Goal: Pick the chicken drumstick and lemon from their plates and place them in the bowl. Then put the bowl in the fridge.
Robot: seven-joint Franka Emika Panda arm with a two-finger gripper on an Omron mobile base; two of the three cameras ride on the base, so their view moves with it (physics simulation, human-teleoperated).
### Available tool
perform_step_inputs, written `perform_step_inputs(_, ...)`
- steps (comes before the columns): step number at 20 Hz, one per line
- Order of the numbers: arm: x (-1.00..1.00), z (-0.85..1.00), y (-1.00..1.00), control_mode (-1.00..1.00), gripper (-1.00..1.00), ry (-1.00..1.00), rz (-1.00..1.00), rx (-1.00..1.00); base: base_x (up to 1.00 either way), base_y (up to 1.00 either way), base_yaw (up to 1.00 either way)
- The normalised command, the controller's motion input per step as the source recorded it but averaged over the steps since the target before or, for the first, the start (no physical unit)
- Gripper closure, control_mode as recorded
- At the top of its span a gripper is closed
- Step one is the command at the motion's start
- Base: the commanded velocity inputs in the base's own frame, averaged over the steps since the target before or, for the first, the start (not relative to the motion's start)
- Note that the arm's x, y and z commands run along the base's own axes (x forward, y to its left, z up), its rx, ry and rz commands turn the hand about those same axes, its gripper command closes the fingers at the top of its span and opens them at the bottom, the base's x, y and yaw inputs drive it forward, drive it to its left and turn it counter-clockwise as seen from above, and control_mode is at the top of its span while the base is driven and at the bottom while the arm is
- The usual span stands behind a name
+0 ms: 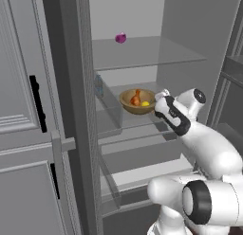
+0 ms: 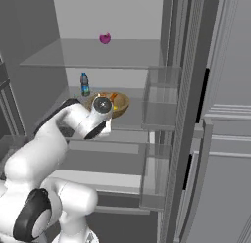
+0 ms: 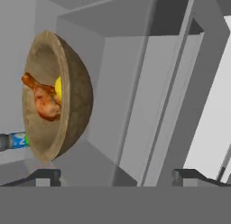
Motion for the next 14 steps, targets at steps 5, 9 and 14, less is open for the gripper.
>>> perform_step_inputs(5,-1.0,0.46,0.14,-1.0,-1.0,0.01,0.02,-0.28,0.0,0.0,0.0)
perform_step_inputs(9,-1.0,0.06,0.01,-1.0,-1.0,0.09,0.15,-0.24,0.0,0.0,0.0)
perform_step_inputs(14,-1.0,0.0,0.0,-1.0,-1.0,0.01,0.11,-0.12,0.0,0.0,0.0)
